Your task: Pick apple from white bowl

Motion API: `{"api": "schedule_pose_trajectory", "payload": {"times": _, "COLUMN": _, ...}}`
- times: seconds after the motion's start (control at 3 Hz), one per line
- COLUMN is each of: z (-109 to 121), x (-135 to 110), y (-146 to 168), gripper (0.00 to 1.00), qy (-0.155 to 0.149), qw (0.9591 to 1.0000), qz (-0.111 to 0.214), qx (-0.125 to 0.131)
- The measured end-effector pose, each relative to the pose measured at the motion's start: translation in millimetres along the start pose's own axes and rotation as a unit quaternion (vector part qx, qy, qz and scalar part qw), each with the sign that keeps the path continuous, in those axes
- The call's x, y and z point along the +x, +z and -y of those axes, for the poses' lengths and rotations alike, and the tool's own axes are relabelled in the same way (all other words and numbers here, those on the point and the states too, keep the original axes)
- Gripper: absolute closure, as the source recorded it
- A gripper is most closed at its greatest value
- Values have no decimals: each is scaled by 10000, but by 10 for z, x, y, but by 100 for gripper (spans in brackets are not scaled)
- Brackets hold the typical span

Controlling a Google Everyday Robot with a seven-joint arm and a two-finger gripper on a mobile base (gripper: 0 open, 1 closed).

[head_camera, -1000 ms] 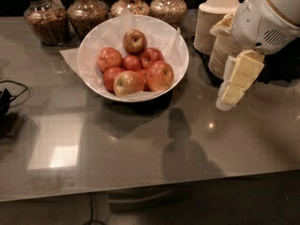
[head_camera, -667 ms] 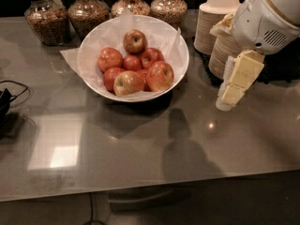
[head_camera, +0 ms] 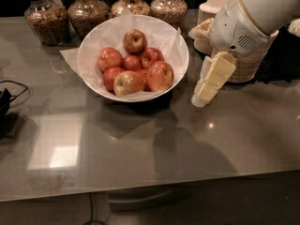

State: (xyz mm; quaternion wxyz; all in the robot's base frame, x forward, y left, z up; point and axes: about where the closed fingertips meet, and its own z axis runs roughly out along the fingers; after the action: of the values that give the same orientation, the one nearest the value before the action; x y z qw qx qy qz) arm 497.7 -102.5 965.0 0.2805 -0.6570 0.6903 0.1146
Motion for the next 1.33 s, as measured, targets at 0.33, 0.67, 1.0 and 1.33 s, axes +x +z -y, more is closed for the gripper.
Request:
{"api": "schedule_pose_trajectory", "payload": {"times": 0.33, "z": 35, "x": -138, "y": 140, "gripper": 0, "qy": -39, "qw": 9994, "qz": 300, "qx": -174}}
{"api": "schedule_pose_trajectory", "payload": {"times": 0.67, "z": 85, "x": -229, "y": 277, "gripper": 0, "qy": -121, "qw": 9989, "qz": 350, "qx": -280}}
{"api": "schedule_pose_trajectory", "payload": {"times": 1.0, "z": 144, "x": -272, "y": 410, "gripper": 0, "qy": -199, "qw": 9988, "qz": 296, "qx": -346}}
{"api": "schedule_pose_trajectory", "payload": {"times": 1.33, "z": 187, "x": -302, "y": 494, "gripper": 8, "qy": -264, "qw": 9987, "qz": 239, "qx": -363}}
